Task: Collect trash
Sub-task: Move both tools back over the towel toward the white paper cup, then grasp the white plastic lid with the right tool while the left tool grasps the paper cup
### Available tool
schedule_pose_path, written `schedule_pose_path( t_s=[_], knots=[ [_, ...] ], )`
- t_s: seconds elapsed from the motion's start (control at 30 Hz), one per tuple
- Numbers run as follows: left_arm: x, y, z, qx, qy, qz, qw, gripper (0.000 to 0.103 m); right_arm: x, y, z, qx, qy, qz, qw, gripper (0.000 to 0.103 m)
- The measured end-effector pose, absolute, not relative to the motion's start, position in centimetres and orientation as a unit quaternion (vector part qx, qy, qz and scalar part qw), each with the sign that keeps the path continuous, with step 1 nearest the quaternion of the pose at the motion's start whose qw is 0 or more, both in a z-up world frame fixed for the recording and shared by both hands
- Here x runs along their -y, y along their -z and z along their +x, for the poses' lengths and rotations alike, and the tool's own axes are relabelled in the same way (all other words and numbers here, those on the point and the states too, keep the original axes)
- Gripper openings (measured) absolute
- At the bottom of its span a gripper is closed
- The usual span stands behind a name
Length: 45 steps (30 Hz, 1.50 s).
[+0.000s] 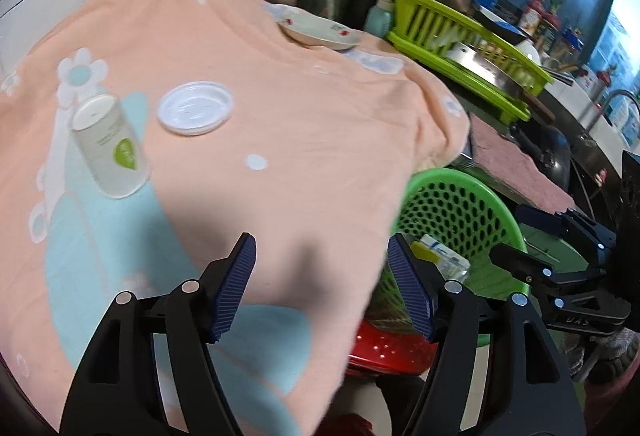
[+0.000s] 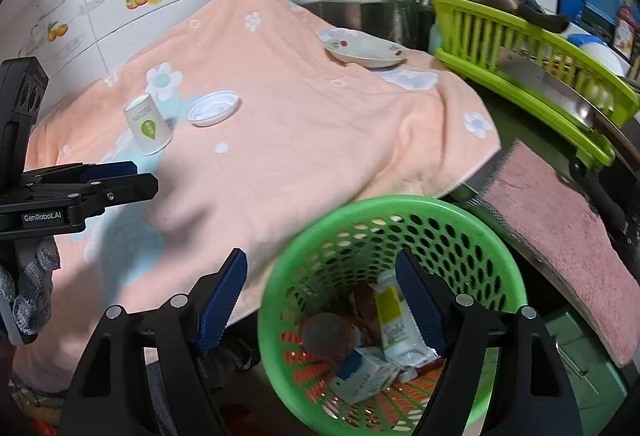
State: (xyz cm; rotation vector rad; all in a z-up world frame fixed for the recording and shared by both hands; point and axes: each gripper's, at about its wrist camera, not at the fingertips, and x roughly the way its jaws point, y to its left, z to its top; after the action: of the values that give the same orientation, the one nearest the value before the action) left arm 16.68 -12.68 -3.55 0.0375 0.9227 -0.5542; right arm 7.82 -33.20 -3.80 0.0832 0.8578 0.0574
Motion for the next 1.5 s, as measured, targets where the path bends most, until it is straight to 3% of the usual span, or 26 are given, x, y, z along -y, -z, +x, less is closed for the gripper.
schedule_pose_path(
  t_s=[0.67,1.23,1.5],
  knots=[
    [2.1,4.8,20.8,-0.446,0.162,-0.026,0.88,0.068,26.8,4.3,14.1,-0.427,-0.087,0.013,0.9,0.078],
    [-1.2,5.4,24.2,-0.449,0.133,-0.04,0.882,0.069,21.7,5.9,22.7,-0.434,-0.134,-0.02,0.89,0.085],
    [-1.9,5.4,25.5,-0.447,0.124,-0.04,0.885,0.076,19.5,6.3,26.3,-0.434,-0.15,-0.034,0.888,0.085]
  ],
)
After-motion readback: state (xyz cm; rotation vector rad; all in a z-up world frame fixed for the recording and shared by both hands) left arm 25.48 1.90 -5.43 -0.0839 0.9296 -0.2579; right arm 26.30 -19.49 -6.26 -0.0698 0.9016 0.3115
